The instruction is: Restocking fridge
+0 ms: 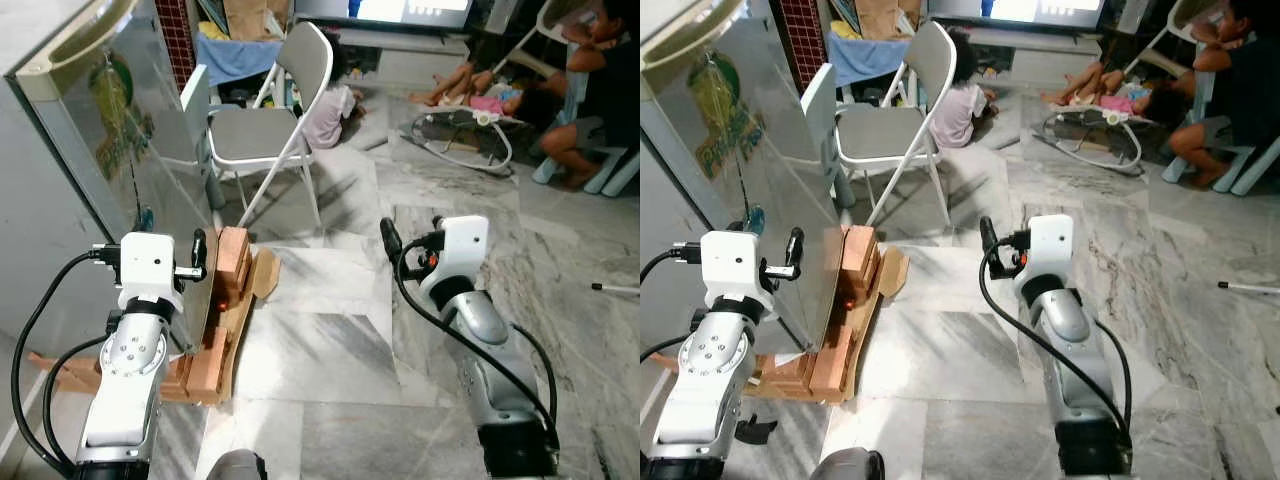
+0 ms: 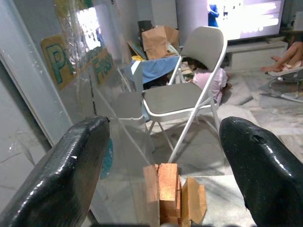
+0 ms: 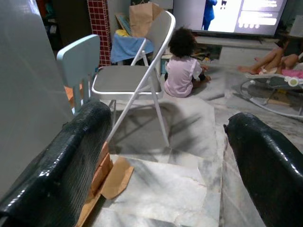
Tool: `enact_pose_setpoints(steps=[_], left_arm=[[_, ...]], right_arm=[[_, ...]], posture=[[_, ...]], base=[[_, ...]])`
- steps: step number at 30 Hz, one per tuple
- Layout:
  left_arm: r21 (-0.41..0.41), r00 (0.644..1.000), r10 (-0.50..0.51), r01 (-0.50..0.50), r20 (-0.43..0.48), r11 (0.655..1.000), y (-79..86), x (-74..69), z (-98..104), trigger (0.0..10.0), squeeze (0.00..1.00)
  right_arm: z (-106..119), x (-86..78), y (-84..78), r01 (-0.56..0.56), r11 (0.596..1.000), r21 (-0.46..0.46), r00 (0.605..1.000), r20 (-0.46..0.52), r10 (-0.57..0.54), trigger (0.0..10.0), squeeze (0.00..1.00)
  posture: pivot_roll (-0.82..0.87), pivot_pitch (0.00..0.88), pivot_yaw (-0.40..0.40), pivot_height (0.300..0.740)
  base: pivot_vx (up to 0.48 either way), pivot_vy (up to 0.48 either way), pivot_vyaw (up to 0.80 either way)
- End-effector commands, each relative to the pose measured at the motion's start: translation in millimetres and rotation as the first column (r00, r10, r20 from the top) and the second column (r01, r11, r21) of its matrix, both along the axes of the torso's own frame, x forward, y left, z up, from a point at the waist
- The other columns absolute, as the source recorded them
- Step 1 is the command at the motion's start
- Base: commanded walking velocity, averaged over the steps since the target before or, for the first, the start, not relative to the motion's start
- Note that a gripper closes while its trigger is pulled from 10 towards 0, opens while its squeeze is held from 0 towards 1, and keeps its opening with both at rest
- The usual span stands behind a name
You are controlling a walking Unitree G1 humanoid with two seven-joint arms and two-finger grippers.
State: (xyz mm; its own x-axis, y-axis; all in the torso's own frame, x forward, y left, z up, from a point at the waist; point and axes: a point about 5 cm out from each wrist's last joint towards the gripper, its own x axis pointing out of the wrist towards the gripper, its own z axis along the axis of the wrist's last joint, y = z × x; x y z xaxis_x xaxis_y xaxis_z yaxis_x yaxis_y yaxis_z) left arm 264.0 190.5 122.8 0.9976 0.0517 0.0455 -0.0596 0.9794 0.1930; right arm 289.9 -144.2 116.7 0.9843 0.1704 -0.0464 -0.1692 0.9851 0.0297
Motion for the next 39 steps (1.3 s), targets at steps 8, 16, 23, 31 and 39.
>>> enact_pose_setpoints(steps=[8,16,23,31,39], left_arm=[[0.037,1.000,0.003,-0.004,0.023,0.999,1.7,4.0,5,10.0,0.00],[0.068,0.999,0.031,-0.032,0.009,0.997,12.3,1.6,-1,10.0,0.00],[0.026,1.000,0.027,-0.027,-0.014,0.999,13.4,0.9,-2,10.0,0.00],[-0.018,0.999,0.017,-0.018,-0.044,1.000,5.0,-6.9,-15,10.0,0.00],[-0.025,0.999,0.015,-0.016,-0.041,1.000,4.8,-4.4,-14,10.0,0.00]], right_arm=[[9,3.0,-2.1,0.029,0.996,-0.084,0.998,0.066,-0.023,10.0,0.00],[4,-7.0,-2.9,-0.028,1.000,0.008,0.999,0.041,0.028,10.0,0.00],[-10,-13.3,-2.7,0.001,1.000,0.002,0.999,-0.055,-0.001,10.0,0.00],[-9,-12.2,-7.2,-0.003,0.998,-0.057,0.999,-0.040,0.001,10.0,0.00],[-7,-12.4,-8.0,-0.004,0.998,-0.070,1.000,-0.030,0.002,10.0,0.00]], posture=[[0.06,0.000,-0.003,0.740],[0.06,0.000,0.014,0.740],[0.07,0.002,0.000,0.740],[0.07,0.000,-0.017,0.740],[0.07,0.000,-0.019,0.740]], base=[[0.000,0.000,0.00],[0.000,0.000,0.00],[0.000,0.000,0.00],[0.000,0.000,0.00],[0.000,0.000,0.00]])
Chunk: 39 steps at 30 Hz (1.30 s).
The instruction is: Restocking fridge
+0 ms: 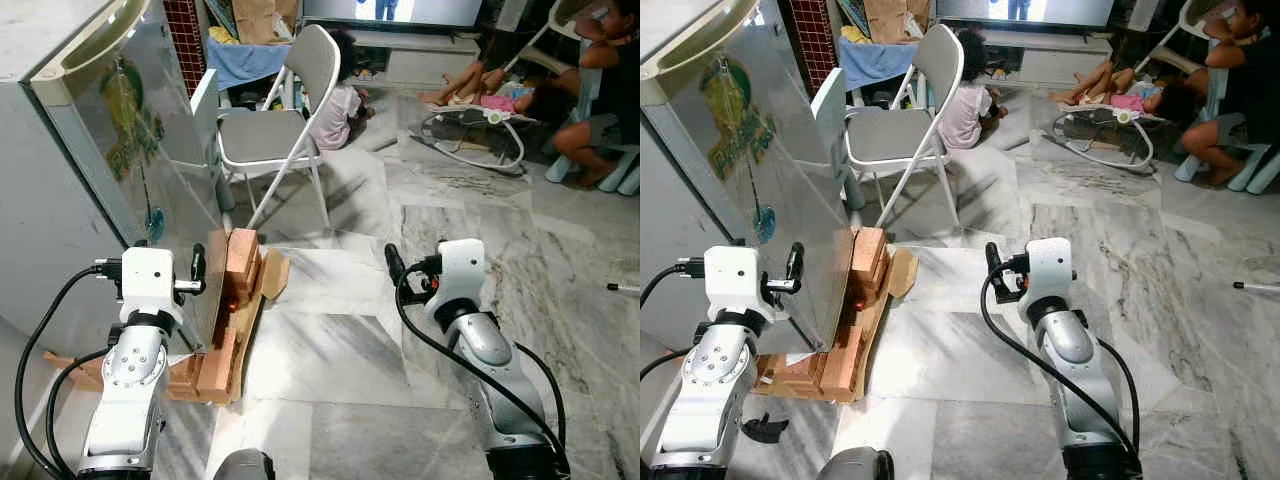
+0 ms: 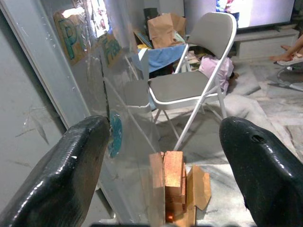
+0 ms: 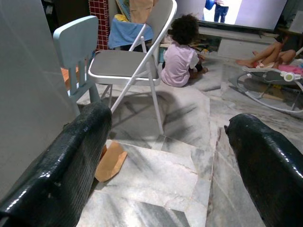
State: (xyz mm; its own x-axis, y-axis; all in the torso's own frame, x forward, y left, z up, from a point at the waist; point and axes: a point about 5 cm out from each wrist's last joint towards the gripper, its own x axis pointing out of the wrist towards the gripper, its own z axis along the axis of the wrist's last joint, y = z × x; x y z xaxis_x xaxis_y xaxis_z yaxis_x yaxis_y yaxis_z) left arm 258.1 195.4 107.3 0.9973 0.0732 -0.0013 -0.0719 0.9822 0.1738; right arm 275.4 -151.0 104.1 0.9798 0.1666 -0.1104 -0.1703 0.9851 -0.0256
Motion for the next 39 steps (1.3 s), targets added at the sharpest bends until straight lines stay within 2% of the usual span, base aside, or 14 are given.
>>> enact_pose_setpoints(steps=[1,6,8,12,17,19,25,30,39], left_arm=[[-0.003,1.000,-0.008,0.009,0.006,1.000,-0.5,2.1,2,10.0,0.00],[-0.001,1.000,-0.021,0.021,0.015,1.000,-2.8,4.0,3,10.0,0.00],[0.000,0.999,-0.028,0.028,0.019,1.000,-4.3,4.6,4,10.0,0.00],[-0.004,0.999,-0.036,0.036,0.020,0.999,-6.1,5.6,3,10.0,0.00],[-0.006,0.999,-0.045,0.045,0.025,0.999,-10.6,5.2,4,10.0,0.00],[-0.008,0.999,-0.047,0.048,0.026,0.999,-11.4,5.5,5,10.0,0.00],[-0.016,0.998,-0.060,0.060,0.032,0.998,-12.5,6.7,5,10.0,0.00],[-0.020,0.997,-0.075,0.076,0.037,0.997,-15.3,7.3,6,10.0,0.00],[-0.033,0.996,-0.085,0.086,0.042,0.996,-18.6,5.7,6,10.0,0.00]], right_arm=[[6,2.3,-1.8,0.001,1.000,-0.007,1.000,0.024,-0.001,10.0,0.00],[5,3.3,-5.2,0.028,0.999,-0.036,0.999,0.029,-0.027,10.0,0.00],[3,3.3,-5.9,0.028,1.000,-0.010,1.000,0.007,-0.028,10.0,0.00],[2,4.7,-7.9,0.036,0.999,-0.027,0.999,-0.004,-0.036,10.0,0.00],[2,6.0,-7.5,0.074,0.993,-0.094,0.997,0.016,-0.073,10.0,0.00],[2,5.4,-5.2,0.065,0.997,-0.040,0.998,0.007,-0.064,10.0,0.00],[1,8.4,-9.3,0.100,0.994,-0.040,0.995,-0.017,-0.101,10.0,0.00],[2,7.5,-7.2,0.097,0.992,-0.080,0.995,0.008,-0.097,10.0,0.00],[2,7.0,-8.4,0.093,0.993,-0.071,0.996,0.008,-0.093,10.0,0.00]], posture=[[0.07,0.000,-0.020,0.740],[0.06,0.000,-0.020,0.740],[0.06,0.000,-0.021,0.740],[0.06,0.000,-0.021,0.740],[0.06,0.000,-0.020,0.740],[0.06,0.000,-0.020,0.740],[0.06,0.000,-0.019,0.740],[0.06,0.000,-0.020,0.740],[0.06,0.000,-0.024,0.740]], base=[[0.000,0.000,0.00],[0.000,0.157,0.00],[0.000,0.000,0.00],[0.000,0.000,0.00],[0.000,0.000,0.00],[0.000,0.000,0.00],[0.000,0.000,0.00],[0.180,0.289,0.00],[0.314,0.363,0.00]])
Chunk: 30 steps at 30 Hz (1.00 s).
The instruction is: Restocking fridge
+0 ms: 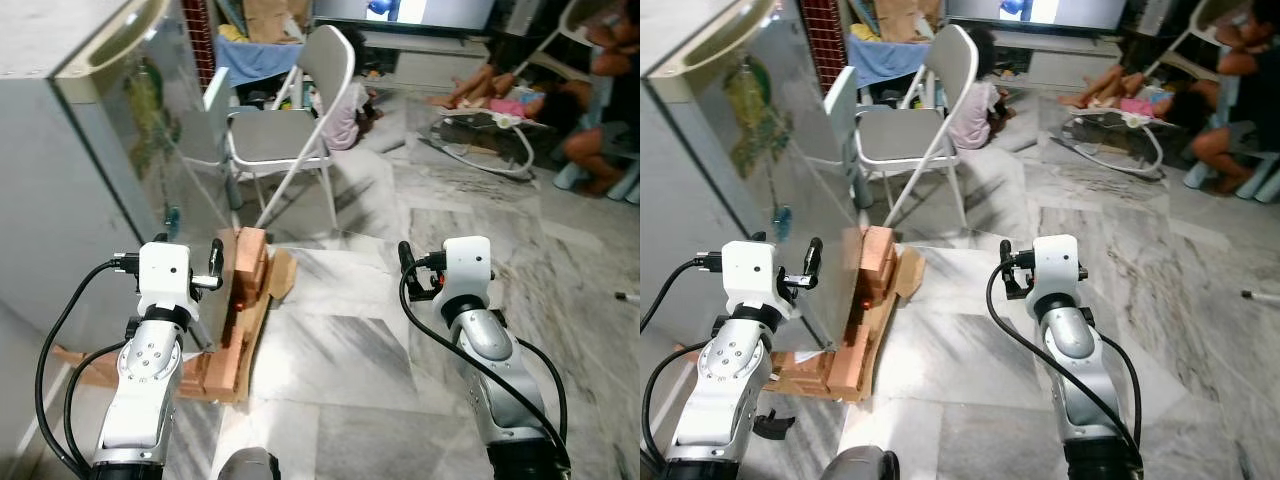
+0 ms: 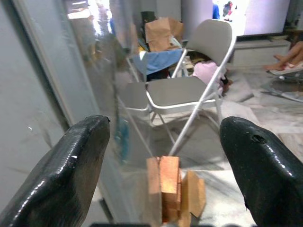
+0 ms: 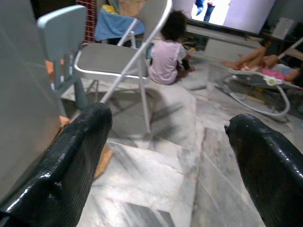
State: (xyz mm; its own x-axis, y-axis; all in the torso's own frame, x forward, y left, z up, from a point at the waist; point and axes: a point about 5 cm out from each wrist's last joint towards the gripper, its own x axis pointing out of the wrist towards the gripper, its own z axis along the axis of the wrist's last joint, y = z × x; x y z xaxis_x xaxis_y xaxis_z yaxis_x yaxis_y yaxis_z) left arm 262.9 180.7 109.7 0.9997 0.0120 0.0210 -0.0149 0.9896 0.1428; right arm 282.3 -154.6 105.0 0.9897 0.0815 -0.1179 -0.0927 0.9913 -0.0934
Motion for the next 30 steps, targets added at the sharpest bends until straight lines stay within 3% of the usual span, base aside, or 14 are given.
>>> enact_pose_setpoints(steps=[1,10,19,25,30], left_arm=[[-0.010,1.000,-0.023,0.023,0.019,1.000,-4.2,0.7,4,10.0,0.00],[-0.017,0.999,-0.028,0.028,0.030,0.999,-6.5,2.7,7,10.0,0.00],[0.016,0.995,0.094,-0.095,0.028,0.995,7.9,7.0,6,10.0,0.00],[0.005,0.992,0.119,-0.119,0.036,0.993,15.1,20.7,14,10.0,0.00],[0.036,0.984,0.171,-0.173,0.052,0.984,25.9,42.1,19,10.0,0.00]], right_arm=[[1,0.1,-5.0,0.016,1.000,-0.004,1.000,0.005,-0.016,10.0,0.00],[2,2.1,-5.8,0.020,1.000,-0.002,1.000,0.009,-0.020,10.0,0.00],[1,0.8,-6.2,0.023,1.000,-0.004,1.000,0.003,-0.023,10.0,0.00],[1,-1.2,-7.3,0.019,1.000,0.011,1.000,-0.008,-0.018,10.0,0.00],[6,-2.5,-3.6,-0.017,0.999,0.048,1.000,0.000,0.017,10.0,0.00]], posture=[[0.06,0.000,-0.024,0.740],[0.06,0.006,-0.025,0.740],[0.06,0.004,-0.025,0.740],[0.06,0.011,-0.033,0.740],[0.04,0.018,-0.031,0.740]], base=[[0.304,0.371,0.00],[0.063,0.086,0.00],[0.000,0.000,0.00],[0.000,0.000,0.00],[0.000,0.000,0.00]])
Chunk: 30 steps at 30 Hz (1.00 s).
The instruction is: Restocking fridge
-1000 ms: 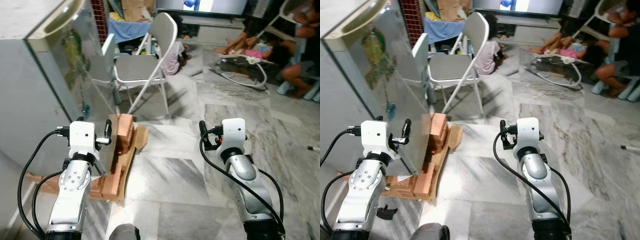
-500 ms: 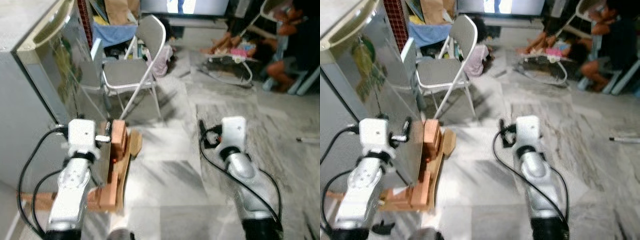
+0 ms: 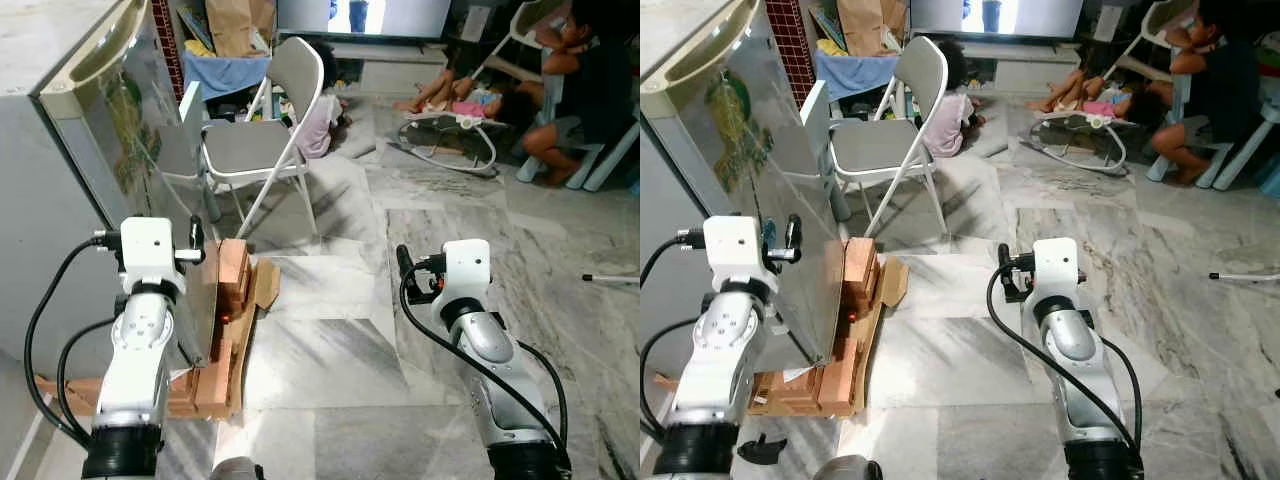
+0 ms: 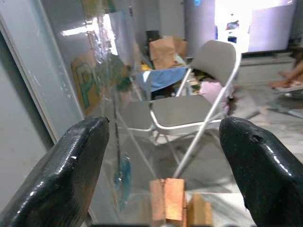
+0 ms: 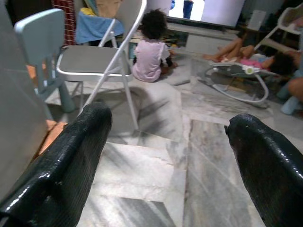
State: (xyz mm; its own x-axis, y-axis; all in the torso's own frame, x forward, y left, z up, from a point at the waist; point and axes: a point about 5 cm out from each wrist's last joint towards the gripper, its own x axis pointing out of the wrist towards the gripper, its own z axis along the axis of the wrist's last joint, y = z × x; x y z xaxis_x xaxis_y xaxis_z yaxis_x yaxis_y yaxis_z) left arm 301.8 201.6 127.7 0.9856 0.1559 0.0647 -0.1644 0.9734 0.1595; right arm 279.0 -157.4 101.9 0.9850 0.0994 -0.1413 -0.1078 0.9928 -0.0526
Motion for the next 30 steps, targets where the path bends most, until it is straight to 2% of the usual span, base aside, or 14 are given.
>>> enact_pose_setpoints(steps=[1,9,13,17,20,23,26,28,30], left_arm=[[0.022,0.999,0.039,-0.039,0.008,0.999,7.3,6.8,3,10.0,0.00],[0.042,0.993,0.119,-0.120,0.021,0.992,24.0,25.0,9,10.0,0.00],[0.036,0.989,0.146,-0.146,0.024,0.989,29.8,28.3,9,10.0,0.00],[0.037,0.989,0.147,-0.148,0.032,0.988,30.4,28.4,9,10.0,0.00],[0.033,0.988,0.147,-0.148,0.038,0.988,30.2,27.8,9,10.0,0.00],[0.022,0.993,0.114,-0.115,0.043,0.993,25.5,25.4,8,10.0,0.00],[0.039,0.998,0.040,-0.042,0.050,0.998,18.2,24.7,6,10.0,0.00],[0.024,0.999,-0.027,0.026,0.045,0.999,11.8,28.2,6,10.0,0.00],[0.022,0.998,-0.046,0.046,0.034,0.999,9.5,31.5,6,10.0,0.00]], right_arm=[[10,0.4,-0.3,-0.010,1.000,0.011,0.999,0.031,0.010,10.0,0.00],[10,-7.8,-1.7,-0.049,0.998,0.029,0.999,0.015,0.049,10.0,0.00],[13,-12.6,4.9,-0.127,0.992,0.020,0.992,0.030,0.126,10.0,0.00],[13,-13.9,6.9,-0.138,0.990,0.023,0.990,0.027,0.137,10.0,0.00],[11,-13.9,7.2,-0.135,0.990,0.034,0.991,0.016,0.134,10.0,0.00],[10,-14.1,6.3,-0.131,0.991,0.037,0.991,0.006,0.131,10.0,0.00],[8,-14.7,5.2,-0.113,0.993,0.038,0.994,-0.010,0.113,10.0,0.00],[7,-15.2,2.5,-0.082,0.996,0.045,0.996,-0.029,0.083,10.0,0.00],[6,-16.4,0.3,-0.069,0.996,0.056,0.997,-0.044,0.071,10.0,0.00]], posture=[[0.04,0.019,-0.030,0.740],[0.01,0.020,-0.024,0.740],[0.01,0.020,-0.024,0.740],[0.01,0.022,-0.027,0.740],[0.01,0.027,-0.028,0.740],[0.02,0.032,-0.029,0.740],[0.01,0.035,-0.028,0.740],[0.01,0.041,-0.028,0.740],[0.01,0.044,-0.030,0.740]], base=[[0.000,0.000,0.00],[0.000,0.000,0.00],[0.000,0.000,0.31],[0.000,0.000,0.79],[0.000,0.000,0.00],[0.000,0.000,0.00],[0.000,0.000,0.00],[0.000,0.000,0.00],[0.000,0.000,0.00]])
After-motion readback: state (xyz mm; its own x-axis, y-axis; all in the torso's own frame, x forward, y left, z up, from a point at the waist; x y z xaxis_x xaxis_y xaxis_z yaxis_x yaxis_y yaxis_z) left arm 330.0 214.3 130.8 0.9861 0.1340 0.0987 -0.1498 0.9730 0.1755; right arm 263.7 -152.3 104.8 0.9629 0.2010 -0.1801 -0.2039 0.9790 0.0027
